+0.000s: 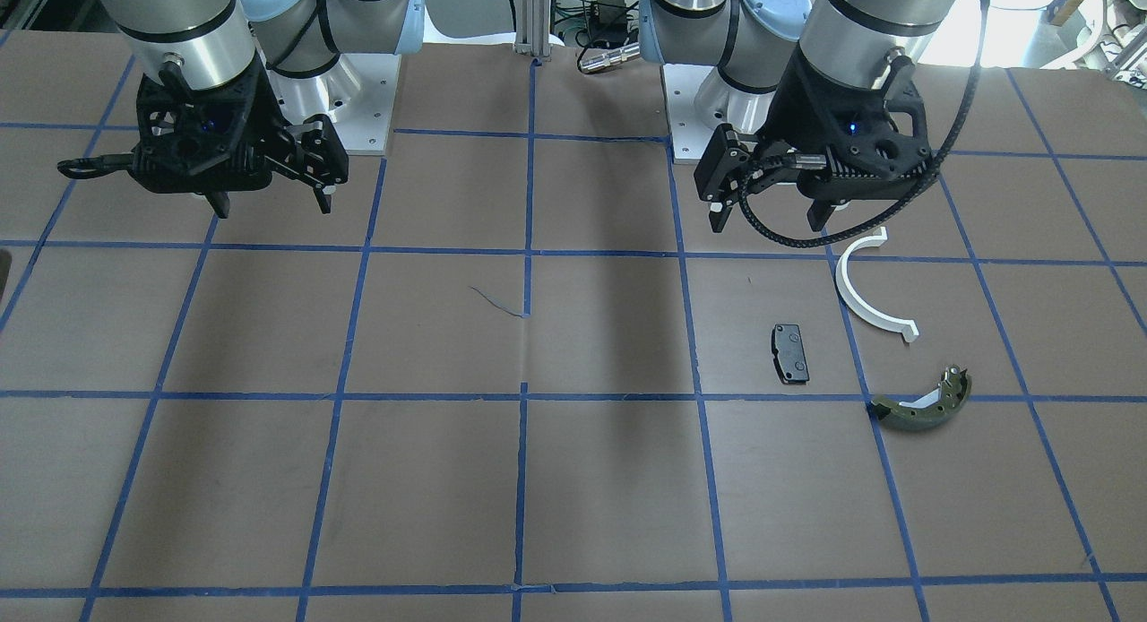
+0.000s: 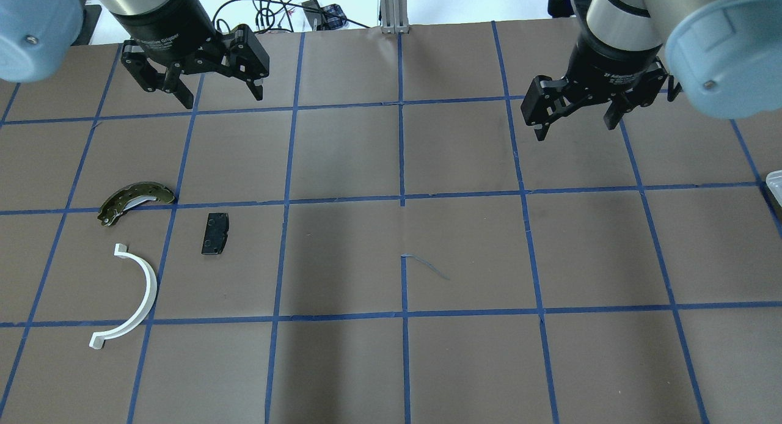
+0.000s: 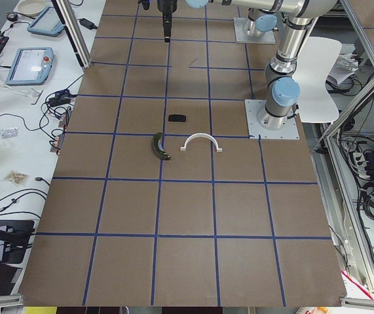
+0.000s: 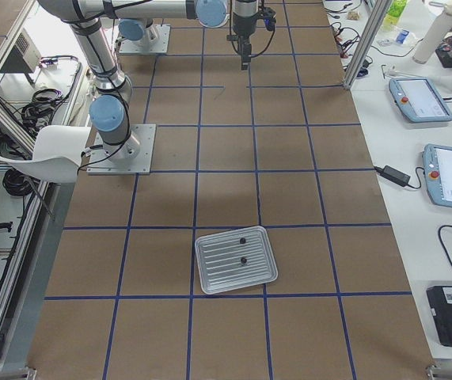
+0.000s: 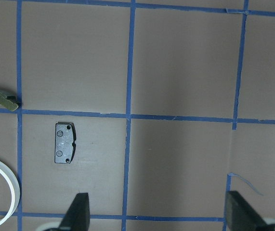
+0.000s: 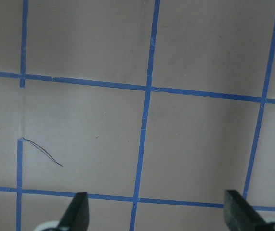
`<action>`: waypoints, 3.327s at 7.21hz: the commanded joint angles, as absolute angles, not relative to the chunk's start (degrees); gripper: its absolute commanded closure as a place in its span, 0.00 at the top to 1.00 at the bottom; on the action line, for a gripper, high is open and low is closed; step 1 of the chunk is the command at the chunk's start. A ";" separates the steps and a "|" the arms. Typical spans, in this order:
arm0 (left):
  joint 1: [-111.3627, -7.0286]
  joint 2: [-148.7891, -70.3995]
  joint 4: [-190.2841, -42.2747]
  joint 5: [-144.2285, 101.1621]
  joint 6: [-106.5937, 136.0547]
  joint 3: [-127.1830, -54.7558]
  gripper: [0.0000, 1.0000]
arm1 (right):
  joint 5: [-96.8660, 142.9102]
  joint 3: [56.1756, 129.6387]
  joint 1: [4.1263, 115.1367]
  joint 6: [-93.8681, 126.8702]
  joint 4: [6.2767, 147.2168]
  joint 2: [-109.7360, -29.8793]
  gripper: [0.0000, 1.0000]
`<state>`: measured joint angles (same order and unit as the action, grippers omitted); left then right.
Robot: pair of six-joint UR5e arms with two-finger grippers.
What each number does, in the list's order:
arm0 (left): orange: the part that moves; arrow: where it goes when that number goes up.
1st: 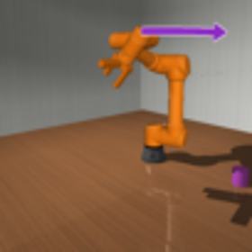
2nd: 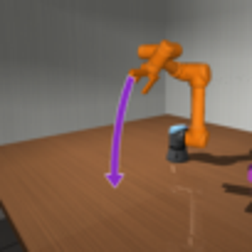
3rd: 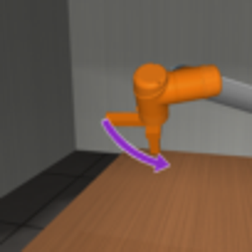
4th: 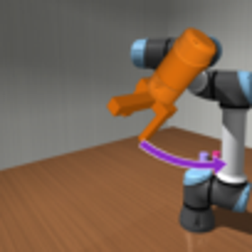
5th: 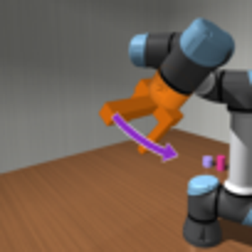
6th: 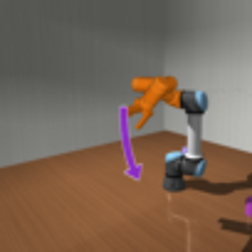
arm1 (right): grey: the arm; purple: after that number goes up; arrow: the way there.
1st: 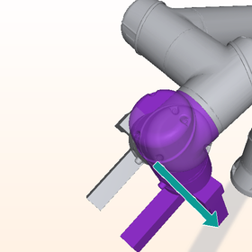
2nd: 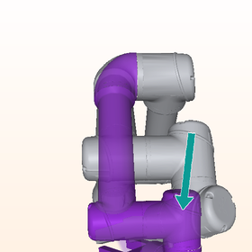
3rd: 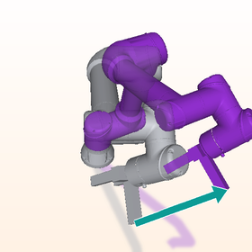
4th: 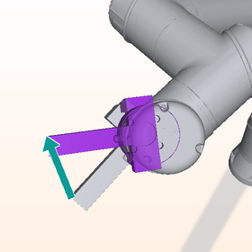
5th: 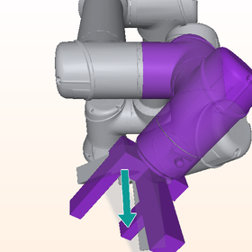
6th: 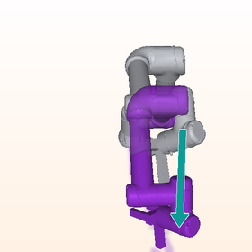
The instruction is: Place bearing gear from tray to pile
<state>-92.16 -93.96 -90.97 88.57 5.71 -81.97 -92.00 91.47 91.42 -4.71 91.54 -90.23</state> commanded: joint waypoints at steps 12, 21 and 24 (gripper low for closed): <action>-92.11 -93.96 -90.97 88.51 5.71 -82.09 1.00 | -98.00 94.04 63.51 -18.60 89.29 -90.44 1.00; -92.20 -93.78 -90.97 88.59 5.71 -82.09 1.00 | -93.87 96.86 42.98 -58.62 125.72 -64.72 1.00; -92.20 -93.78 -90.97 88.51 5.71 -82.09 1.00 | -86.75 96.77 38.42 -68.01 128.94 -60.22 0.94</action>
<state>-92.19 -93.78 -90.97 88.57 5.71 -82.12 -88.58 96.74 39.91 -64.94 127.99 -61.93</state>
